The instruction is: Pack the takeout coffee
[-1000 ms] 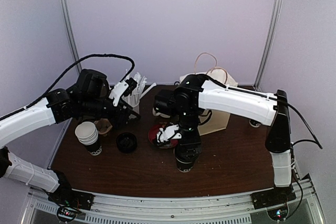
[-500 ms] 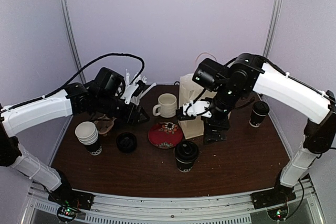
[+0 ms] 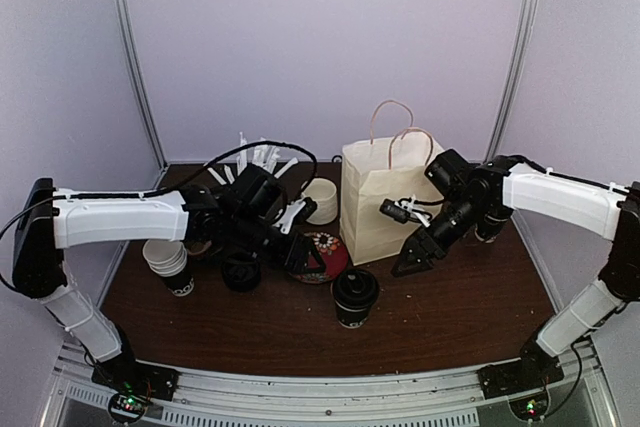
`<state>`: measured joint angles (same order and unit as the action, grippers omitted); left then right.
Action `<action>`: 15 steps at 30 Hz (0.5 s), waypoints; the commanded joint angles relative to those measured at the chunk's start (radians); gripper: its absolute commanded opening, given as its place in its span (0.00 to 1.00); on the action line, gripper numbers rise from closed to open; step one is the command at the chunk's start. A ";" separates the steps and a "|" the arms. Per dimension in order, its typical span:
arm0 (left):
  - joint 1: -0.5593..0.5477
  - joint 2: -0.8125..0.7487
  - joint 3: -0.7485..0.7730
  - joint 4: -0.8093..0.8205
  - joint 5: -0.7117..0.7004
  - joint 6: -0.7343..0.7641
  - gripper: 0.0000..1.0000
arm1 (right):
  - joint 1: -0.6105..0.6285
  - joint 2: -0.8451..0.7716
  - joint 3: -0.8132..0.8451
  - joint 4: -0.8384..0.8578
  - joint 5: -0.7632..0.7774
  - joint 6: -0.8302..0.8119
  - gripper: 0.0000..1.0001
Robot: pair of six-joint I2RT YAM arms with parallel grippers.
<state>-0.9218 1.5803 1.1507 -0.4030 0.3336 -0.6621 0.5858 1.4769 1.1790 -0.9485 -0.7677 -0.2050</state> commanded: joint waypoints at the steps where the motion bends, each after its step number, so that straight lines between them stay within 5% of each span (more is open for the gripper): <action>1: -0.016 0.027 0.030 0.046 0.059 -0.049 0.54 | -0.008 0.042 -0.007 0.138 -0.139 0.110 0.69; 11: -0.033 0.067 0.026 0.101 0.132 -0.073 0.55 | 0.008 0.118 0.014 0.152 -0.164 0.133 0.67; 15: -0.034 0.082 0.030 0.101 0.130 -0.073 0.52 | 0.021 0.140 0.031 0.149 -0.170 0.135 0.56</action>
<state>-0.9504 1.6455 1.1530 -0.3550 0.4393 -0.7261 0.5934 1.6005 1.1728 -0.8143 -0.9112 -0.0792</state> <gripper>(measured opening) 0.530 0.607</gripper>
